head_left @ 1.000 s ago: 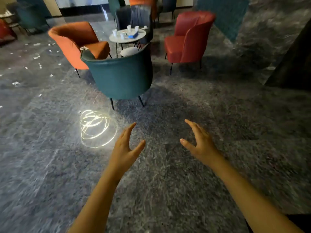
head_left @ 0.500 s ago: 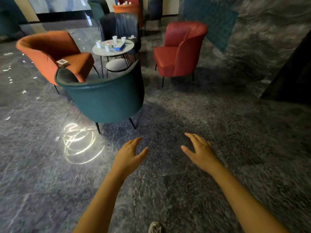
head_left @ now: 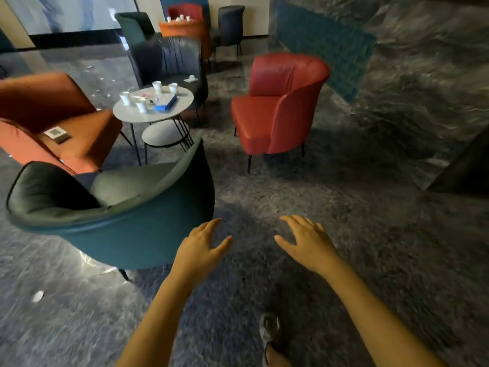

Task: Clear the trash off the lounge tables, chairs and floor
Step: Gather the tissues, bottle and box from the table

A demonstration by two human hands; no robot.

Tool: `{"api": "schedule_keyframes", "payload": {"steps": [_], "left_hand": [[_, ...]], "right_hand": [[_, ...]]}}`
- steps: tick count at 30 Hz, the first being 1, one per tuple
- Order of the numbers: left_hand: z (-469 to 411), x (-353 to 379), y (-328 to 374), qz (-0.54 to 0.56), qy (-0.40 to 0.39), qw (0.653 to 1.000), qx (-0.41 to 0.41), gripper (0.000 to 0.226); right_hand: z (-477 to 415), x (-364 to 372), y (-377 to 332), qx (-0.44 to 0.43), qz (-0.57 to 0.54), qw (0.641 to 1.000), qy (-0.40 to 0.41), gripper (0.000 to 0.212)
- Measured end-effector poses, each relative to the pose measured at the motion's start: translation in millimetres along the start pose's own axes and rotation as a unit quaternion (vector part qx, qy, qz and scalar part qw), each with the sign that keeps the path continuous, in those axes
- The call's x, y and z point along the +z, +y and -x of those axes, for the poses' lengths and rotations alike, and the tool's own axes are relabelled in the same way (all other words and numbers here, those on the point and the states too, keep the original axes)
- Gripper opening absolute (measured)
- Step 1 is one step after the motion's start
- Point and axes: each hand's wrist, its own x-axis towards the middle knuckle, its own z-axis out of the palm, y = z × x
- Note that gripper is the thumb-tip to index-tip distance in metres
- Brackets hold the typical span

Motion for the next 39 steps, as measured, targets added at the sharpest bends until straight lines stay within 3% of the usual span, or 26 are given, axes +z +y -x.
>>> {"api": "schedule_keyframes", "payload": {"steps": [8,16,25,32,39], "left_hand": [[-241,-69,7,0.016,0.061,0.998,-0.027,0.06],[-462,-102,-51,0.036,0.116,0.99,-0.074,0.059],[-722,-157,-92,0.068,0.139,0.984,-0.089,0.056],[-884,-174,-126,0.074,0.178,0.971,-0.138,0.056],[-992,-198,-164,0.085,0.222,0.938,-0.252,0.058]], "right_hand": [[-274,-89,20,-0.064,-0.003,0.998,0.027,0.057],[-521,-107,11,-0.129,-0.007,0.991,0.018,0.054],[-789,-154,12,-0.132,0.01,0.991,-0.001,0.054],[-985,-162,7,-0.193,-0.007,0.981,-0.003,0.053],[-1160,-162,-36,-0.298,0.001,0.951,-0.085,0.054]]}}
